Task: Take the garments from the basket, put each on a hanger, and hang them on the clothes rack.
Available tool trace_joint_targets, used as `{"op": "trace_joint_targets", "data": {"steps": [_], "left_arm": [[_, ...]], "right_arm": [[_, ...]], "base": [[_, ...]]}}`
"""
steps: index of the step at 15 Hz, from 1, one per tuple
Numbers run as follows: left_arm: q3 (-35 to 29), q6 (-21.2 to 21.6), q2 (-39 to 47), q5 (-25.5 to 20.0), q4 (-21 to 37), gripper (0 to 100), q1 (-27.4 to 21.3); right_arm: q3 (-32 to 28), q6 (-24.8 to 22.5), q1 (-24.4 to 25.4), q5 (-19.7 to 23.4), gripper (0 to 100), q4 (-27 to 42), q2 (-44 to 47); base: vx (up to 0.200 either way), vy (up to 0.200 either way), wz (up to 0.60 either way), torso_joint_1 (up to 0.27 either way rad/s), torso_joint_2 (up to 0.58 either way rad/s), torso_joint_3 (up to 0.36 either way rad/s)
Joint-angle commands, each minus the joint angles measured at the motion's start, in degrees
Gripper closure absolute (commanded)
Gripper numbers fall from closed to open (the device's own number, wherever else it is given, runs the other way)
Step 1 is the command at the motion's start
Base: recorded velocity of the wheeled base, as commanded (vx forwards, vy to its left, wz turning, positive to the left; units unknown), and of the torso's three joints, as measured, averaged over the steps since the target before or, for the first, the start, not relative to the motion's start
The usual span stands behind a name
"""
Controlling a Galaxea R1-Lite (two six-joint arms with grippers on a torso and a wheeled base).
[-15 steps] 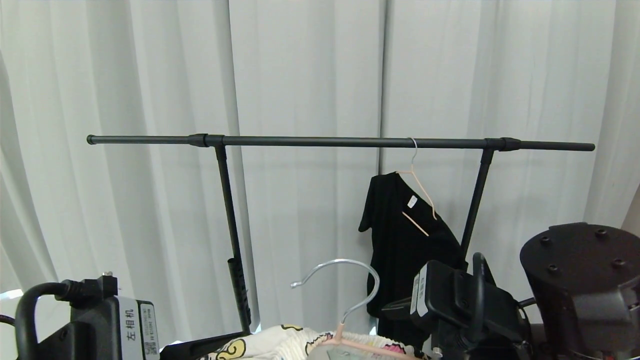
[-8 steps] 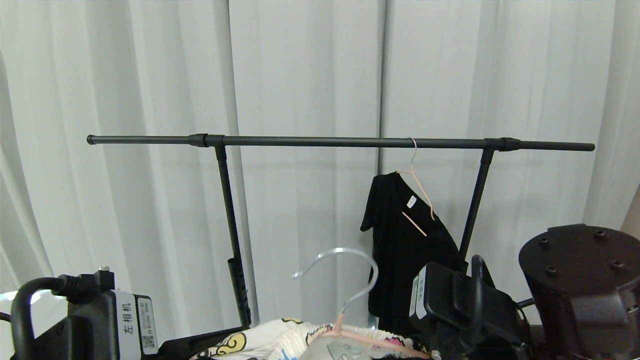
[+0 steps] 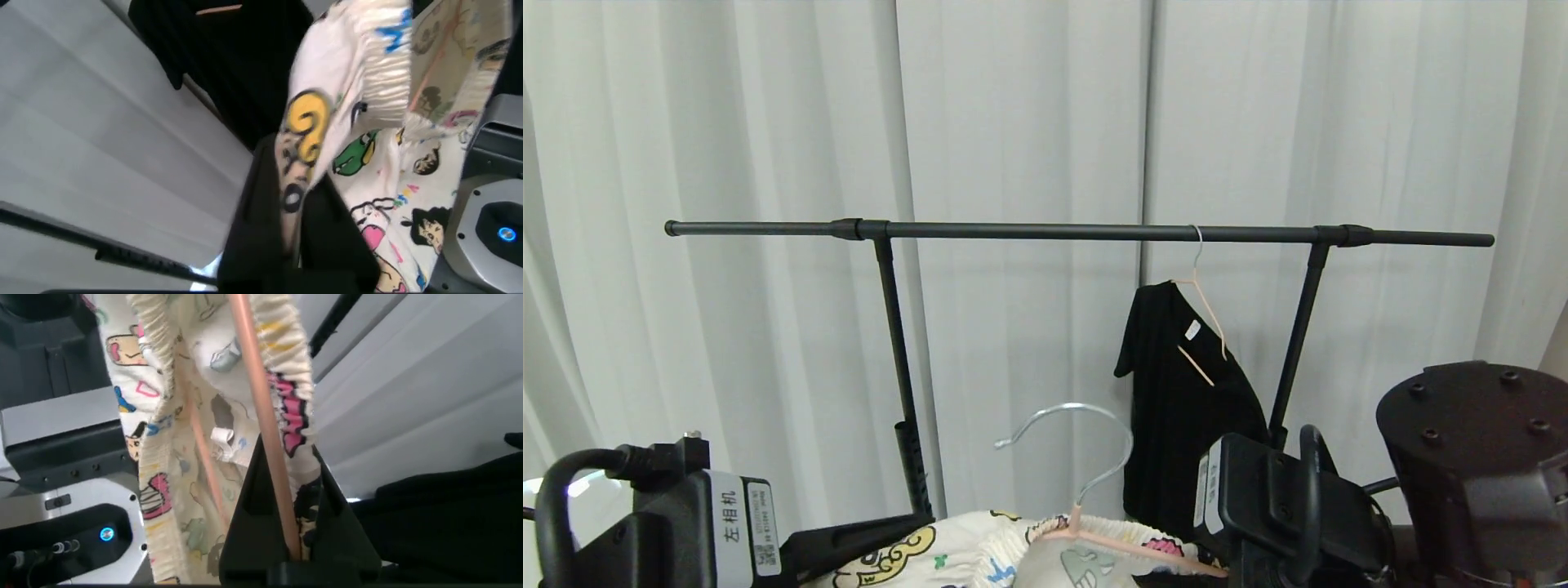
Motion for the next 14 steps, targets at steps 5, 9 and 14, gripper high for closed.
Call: {"op": "trace_joint_targets", "data": {"steps": [5,9,14], "left_arm": [[0.87,-0.34,-1.66,0.29,0.16,0,1.96],[5.88,-0.42,-2.27,0.38,0.16,0,7.93],[14.58,-1.83,0.28,-0.50,0.16,0,23.58]], "right_arm": [[0.37,-9.51,-5.16,0.01,100,-0.12,-2.45],[0.45,-15.31,-10.35,0.19,100,-0.12,-4.83],[2.39,-15.48,-10.87,0.36,100,-0.30,-9.13]], "base": [[0.000,0.000,0.00,0.000,0.00,0.000],[0.000,0.000,0.00,0.000,0.00,0.000],[0.000,0.000,0.00,0.000,0.00,0.000]]}}
